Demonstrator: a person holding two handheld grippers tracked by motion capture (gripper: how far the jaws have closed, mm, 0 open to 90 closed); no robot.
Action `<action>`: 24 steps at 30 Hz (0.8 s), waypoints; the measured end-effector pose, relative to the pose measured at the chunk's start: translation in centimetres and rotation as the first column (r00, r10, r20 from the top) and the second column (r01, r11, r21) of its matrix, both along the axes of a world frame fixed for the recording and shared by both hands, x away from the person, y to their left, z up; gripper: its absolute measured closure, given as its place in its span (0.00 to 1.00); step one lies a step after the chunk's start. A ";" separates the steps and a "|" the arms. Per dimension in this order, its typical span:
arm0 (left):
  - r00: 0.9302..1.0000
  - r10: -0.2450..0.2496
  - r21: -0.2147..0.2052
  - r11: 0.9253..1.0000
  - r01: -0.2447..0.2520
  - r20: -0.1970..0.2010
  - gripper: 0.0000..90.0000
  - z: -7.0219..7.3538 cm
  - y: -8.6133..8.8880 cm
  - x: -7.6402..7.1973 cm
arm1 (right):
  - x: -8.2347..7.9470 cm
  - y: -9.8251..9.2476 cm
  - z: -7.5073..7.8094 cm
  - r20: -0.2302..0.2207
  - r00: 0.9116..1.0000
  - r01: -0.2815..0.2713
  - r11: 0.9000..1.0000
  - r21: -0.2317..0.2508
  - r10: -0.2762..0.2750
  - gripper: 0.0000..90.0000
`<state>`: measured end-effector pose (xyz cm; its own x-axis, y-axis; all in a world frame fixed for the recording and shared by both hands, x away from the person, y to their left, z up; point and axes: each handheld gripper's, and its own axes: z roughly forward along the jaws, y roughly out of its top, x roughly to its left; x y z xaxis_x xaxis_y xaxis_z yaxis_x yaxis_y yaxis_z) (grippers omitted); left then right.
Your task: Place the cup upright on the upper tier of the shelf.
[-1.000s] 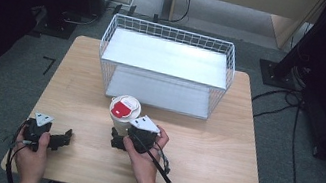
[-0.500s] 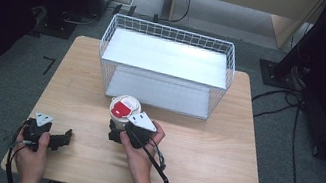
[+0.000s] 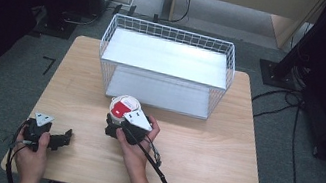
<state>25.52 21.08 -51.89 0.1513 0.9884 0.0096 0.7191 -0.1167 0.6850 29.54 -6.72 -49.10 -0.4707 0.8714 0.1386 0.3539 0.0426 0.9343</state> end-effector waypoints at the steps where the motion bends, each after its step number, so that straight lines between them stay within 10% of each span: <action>1: 1.000 0.000 0.000 1.000 0.000 0.000 0.00 0.0 0.0 0.0 | 0.0 0.0 0.0 0.006 1.000 0.000 1.000 0.008 0.000 0.03; 24: 1.000 0.001 0.000 1.000 -0.001 0.002 0.00 0.0 0.0 0.0 | -1.3 0.0 2.2 0.091 0.996 -0.018 0.999 0.047 0.013 0.05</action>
